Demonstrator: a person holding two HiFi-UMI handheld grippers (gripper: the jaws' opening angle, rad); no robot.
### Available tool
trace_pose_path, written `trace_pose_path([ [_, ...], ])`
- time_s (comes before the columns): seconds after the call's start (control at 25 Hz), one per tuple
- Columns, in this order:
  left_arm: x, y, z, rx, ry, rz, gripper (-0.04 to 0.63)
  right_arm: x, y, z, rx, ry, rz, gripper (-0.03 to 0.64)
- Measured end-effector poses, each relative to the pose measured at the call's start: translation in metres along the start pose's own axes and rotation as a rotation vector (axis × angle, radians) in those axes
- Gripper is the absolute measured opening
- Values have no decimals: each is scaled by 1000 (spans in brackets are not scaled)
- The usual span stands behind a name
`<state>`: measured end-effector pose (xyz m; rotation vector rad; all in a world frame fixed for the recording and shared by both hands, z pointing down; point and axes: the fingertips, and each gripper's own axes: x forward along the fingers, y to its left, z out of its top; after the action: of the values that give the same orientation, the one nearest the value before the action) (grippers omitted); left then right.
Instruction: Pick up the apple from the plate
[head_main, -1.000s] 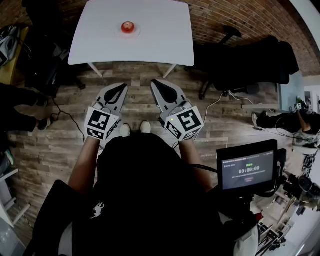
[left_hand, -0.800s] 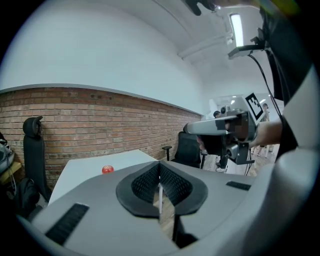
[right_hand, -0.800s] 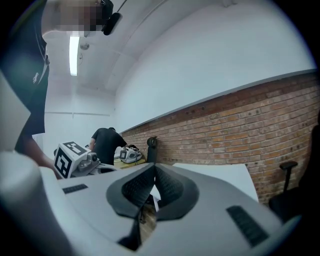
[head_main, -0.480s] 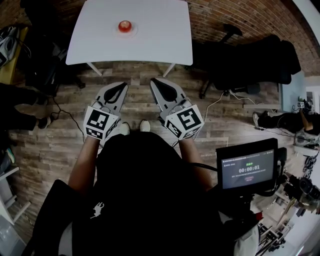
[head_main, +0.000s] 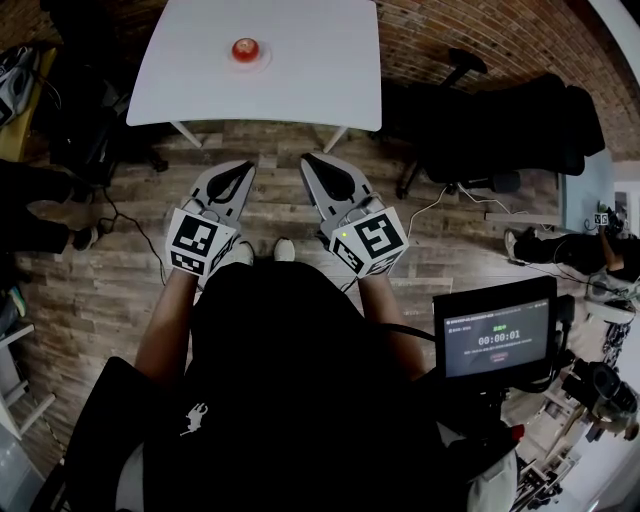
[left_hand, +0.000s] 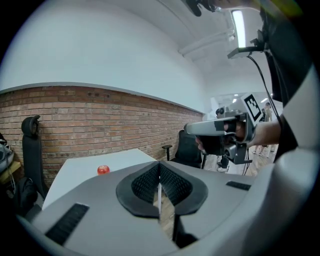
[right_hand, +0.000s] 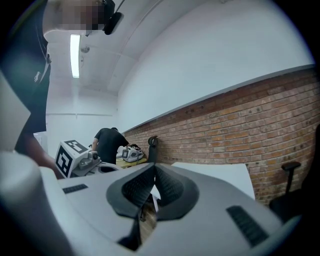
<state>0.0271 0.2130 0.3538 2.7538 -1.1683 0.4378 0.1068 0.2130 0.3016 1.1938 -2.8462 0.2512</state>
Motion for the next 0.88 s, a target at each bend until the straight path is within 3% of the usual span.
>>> trace_pose_path([
  [0.88, 12, -21, -1, -24, -21, 42, 6, -19, -20, -5, -12, 0, 39, 5],
])
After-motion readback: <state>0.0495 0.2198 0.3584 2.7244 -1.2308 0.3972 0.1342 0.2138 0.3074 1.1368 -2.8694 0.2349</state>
